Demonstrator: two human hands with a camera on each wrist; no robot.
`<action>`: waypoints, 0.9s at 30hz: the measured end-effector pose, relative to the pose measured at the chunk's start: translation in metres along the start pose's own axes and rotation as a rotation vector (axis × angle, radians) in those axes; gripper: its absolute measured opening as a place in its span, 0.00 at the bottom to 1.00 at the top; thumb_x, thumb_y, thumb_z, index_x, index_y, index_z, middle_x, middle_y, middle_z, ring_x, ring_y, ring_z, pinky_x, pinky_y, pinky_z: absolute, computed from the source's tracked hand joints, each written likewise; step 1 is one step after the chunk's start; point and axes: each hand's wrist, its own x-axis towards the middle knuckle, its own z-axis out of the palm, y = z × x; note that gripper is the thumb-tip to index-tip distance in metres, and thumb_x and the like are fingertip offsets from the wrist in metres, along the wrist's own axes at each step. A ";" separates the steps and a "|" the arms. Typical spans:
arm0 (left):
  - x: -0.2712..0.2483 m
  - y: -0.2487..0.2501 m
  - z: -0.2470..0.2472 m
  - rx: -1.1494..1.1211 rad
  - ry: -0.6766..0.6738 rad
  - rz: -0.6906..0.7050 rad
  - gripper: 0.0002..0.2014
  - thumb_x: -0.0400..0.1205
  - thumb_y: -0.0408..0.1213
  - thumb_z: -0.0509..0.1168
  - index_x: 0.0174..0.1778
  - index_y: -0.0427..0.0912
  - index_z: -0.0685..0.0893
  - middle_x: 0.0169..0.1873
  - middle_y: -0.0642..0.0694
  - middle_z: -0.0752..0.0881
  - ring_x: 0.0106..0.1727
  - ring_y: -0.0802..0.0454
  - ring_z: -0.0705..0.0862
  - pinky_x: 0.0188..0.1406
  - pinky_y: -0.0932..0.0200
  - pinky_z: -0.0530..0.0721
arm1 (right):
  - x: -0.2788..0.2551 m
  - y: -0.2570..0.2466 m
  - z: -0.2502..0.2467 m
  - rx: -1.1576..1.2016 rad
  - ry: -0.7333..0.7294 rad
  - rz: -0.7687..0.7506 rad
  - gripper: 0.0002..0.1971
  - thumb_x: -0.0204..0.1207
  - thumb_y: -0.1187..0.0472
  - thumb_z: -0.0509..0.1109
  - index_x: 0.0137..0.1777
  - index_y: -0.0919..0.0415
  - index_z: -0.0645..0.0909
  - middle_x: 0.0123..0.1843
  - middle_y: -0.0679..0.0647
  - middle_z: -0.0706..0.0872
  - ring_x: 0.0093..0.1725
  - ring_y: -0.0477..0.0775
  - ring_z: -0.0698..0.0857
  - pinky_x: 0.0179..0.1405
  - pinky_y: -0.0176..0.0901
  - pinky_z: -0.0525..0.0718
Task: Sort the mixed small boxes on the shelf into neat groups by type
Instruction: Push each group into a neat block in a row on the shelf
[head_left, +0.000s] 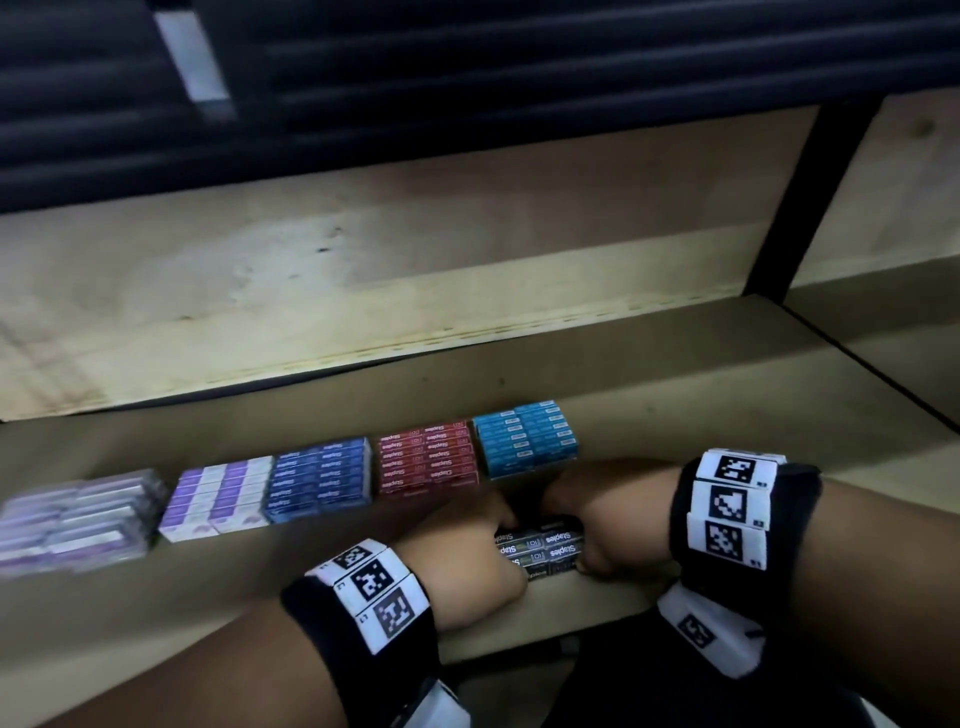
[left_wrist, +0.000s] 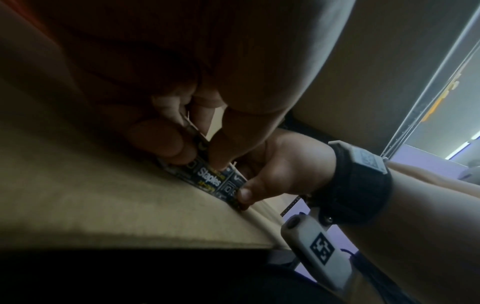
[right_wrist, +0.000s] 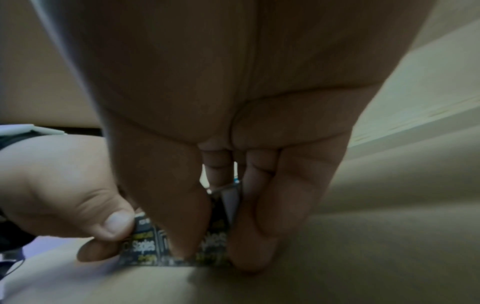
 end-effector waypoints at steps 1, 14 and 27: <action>0.000 -0.001 -0.001 0.015 0.008 0.008 0.14 0.70 0.51 0.69 0.50 0.55 0.85 0.40 0.57 0.86 0.40 0.63 0.83 0.30 0.69 0.69 | 0.000 0.000 0.001 0.001 0.003 0.001 0.16 0.60 0.54 0.72 0.49 0.42 0.79 0.39 0.46 0.87 0.35 0.46 0.85 0.38 0.46 0.88; 0.023 0.016 0.014 0.107 0.039 0.136 0.19 0.67 0.59 0.70 0.50 0.58 0.82 0.37 0.61 0.82 0.37 0.65 0.79 0.29 0.71 0.66 | -0.020 0.028 -0.007 -0.031 -0.043 0.004 0.15 0.62 0.47 0.75 0.50 0.43 0.81 0.38 0.46 0.87 0.36 0.45 0.85 0.42 0.46 0.86; 0.095 0.079 0.017 0.355 0.026 0.267 0.25 0.64 0.61 0.72 0.55 0.55 0.86 0.51 0.52 0.87 0.54 0.46 0.85 0.44 0.59 0.77 | -0.040 0.093 -0.021 -0.073 -0.029 0.157 0.15 0.67 0.47 0.79 0.52 0.48 0.85 0.45 0.46 0.87 0.43 0.50 0.84 0.39 0.41 0.75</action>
